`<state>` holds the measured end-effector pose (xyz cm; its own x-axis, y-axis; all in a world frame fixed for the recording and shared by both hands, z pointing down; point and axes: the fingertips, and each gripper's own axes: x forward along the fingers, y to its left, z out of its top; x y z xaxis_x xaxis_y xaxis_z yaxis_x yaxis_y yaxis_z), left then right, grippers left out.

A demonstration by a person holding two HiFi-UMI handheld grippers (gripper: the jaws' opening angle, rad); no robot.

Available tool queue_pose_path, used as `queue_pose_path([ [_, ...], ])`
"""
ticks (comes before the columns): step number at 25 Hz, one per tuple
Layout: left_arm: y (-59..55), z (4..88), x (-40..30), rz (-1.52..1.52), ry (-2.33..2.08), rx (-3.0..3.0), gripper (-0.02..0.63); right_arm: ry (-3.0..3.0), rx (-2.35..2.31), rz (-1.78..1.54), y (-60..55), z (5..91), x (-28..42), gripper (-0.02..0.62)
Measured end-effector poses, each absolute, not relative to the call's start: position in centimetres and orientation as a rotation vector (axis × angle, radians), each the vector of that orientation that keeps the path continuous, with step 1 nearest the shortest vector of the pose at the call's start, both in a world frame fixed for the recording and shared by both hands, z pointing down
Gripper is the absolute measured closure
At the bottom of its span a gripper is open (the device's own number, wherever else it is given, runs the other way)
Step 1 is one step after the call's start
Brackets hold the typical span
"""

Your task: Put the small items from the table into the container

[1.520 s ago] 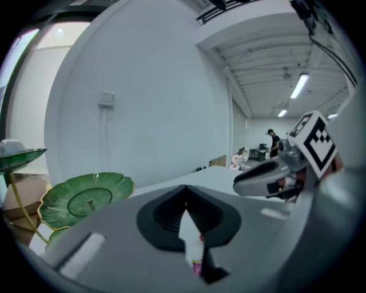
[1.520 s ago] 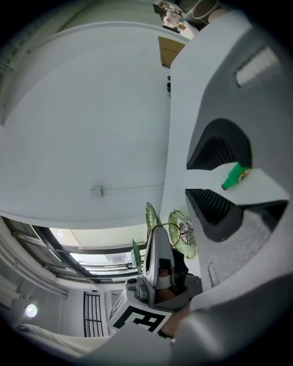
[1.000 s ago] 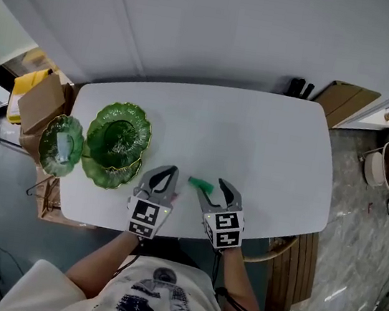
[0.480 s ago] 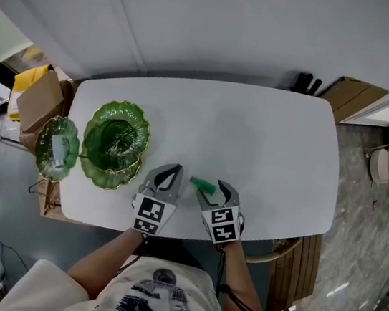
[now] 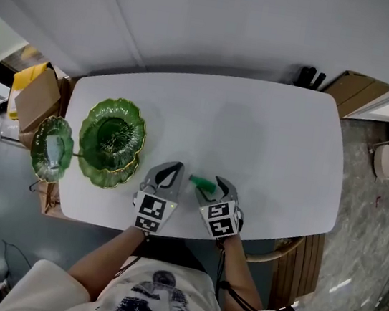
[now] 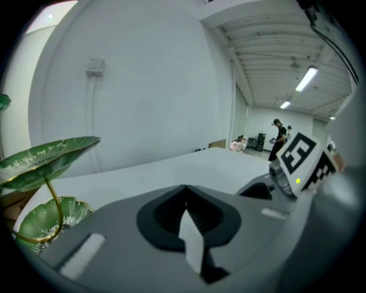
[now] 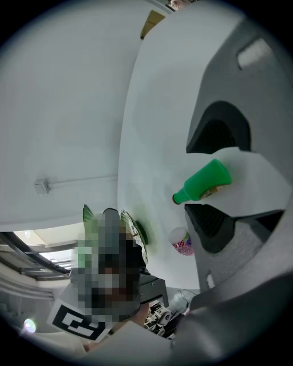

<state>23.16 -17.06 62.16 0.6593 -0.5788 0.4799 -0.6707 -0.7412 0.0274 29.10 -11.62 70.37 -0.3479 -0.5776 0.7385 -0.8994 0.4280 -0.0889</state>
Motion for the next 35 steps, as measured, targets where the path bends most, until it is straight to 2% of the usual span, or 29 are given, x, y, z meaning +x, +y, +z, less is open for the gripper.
queue_pose_path([
  [19, -17.2, 63.1, 22.6, 0.701, -1.018, 2.642, 0.616, -2.031, 1.177, 0.669, -12.1, 72.0, 28.1, 0.37],
  [26, -17.2, 63.1, 21.9, 0.692, -1.02, 2.637, 0.617, -2.013, 1.177, 0.675, -12.1, 72.3, 27.9, 0.411],
  [35, -16.8, 62.8, 20.8, 0.681, -1.023, 2.644, 0.615, -2.008, 1.212, 0.677, -11.7, 72.1, 27.7, 0.42],
])
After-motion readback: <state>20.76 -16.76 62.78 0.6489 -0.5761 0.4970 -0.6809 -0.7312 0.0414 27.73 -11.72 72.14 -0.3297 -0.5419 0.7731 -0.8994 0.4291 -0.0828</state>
